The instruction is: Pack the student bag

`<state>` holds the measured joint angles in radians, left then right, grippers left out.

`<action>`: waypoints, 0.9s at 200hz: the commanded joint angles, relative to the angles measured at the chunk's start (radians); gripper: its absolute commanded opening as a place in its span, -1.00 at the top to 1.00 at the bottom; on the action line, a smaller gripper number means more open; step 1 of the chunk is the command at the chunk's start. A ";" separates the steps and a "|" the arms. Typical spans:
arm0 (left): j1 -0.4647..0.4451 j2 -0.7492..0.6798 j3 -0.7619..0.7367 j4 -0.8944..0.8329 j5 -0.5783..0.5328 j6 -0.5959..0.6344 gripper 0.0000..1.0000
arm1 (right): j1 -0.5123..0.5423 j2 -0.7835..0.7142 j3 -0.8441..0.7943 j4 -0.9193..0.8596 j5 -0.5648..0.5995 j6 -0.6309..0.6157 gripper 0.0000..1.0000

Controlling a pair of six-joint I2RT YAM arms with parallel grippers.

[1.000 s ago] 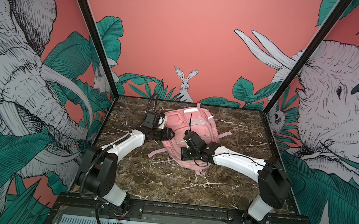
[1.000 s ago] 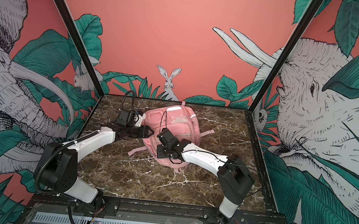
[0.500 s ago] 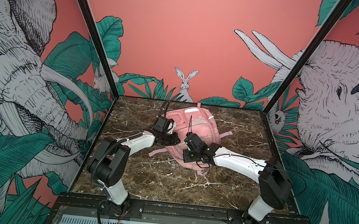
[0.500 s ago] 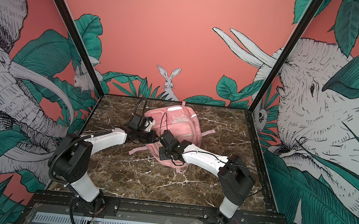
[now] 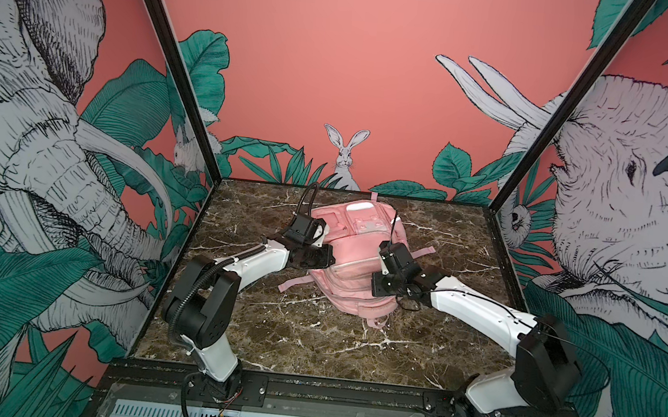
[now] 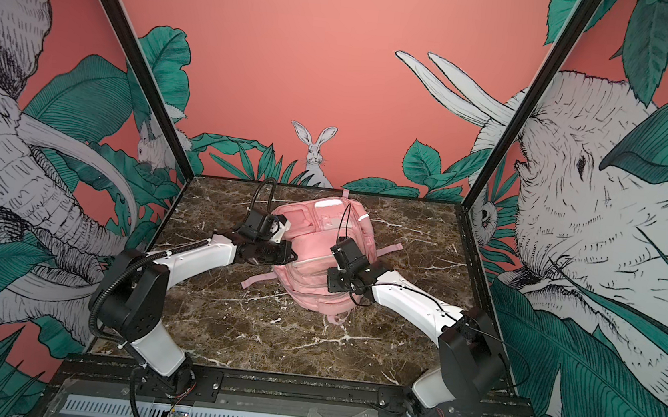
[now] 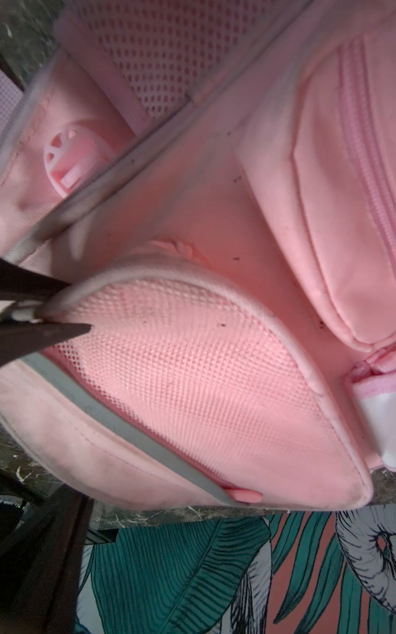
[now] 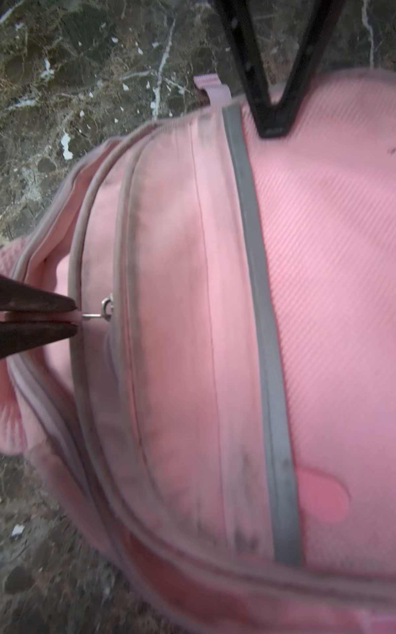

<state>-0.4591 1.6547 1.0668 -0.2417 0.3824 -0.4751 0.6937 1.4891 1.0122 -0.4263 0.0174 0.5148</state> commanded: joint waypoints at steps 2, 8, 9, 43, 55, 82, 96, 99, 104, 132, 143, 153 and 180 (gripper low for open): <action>0.065 -0.052 -0.005 -0.069 -0.102 0.056 1.00 | -0.031 -0.029 -0.006 -0.077 0.089 -0.033 0.97; 0.070 -0.052 -0.004 -0.070 -0.102 0.058 1.00 | -0.031 -0.028 -0.007 -0.070 0.070 -0.031 0.97; 0.071 -0.052 -0.004 -0.070 -0.101 0.058 1.00 | -0.031 -0.028 -0.006 -0.068 0.066 -0.031 0.97; 0.079 -0.023 0.022 -0.073 -0.071 0.055 1.00 | 0.000 -0.005 -0.006 -0.035 0.002 -0.010 0.97; 0.078 -0.014 0.029 -0.067 -0.066 0.053 1.00 | 0.020 0.002 0.001 -0.037 0.004 -0.008 0.97; 0.078 0.000 0.034 -0.053 -0.059 0.048 1.00 | 0.053 0.010 0.026 -0.042 0.004 0.002 0.98; 0.079 0.007 0.042 -0.054 -0.061 0.050 1.00 | 0.072 0.014 0.044 -0.045 0.006 0.007 0.97; 0.079 0.010 0.044 -0.054 -0.062 0.051 1.00 | 0.076 0.015 0.048 -0.046 0.006 0.008 0.98; 0.079 0.013 0.050 -0.055 -0.064 0.054 1.00 | 0.082 0.018 0.054 -0.046 0.007 0.010 0.97; 0.081 0.025 0.084 -0.068 -0.077 0.066 0.99 | 0.121 0.042 0.082 -0.040 -0.003 0.024 0.97; 0.083 0.028 0.101 -0.074 -0.084 0.073 0.98 | 0.135 0.054 0.095 -0.037 -0.002 0.029 0.98; 0.087 0.034 0.116 -0.082 -0.090 0.081 0.97 | 0.148 0.066 0.108 -0.034 -0.008 0.035 0.98; 0.114 0.053 0.163 -0.115 -0.100 0.098 0.67 | 0.183 0.093 0.144 -0.022 -0.020 0.049 0.97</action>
<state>-0.3771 1.7012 1.1667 -0.3580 0.3340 -0.4004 0.8345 1.5623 1.1122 -0.4538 0.0338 0.5453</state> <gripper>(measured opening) 0.102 0.048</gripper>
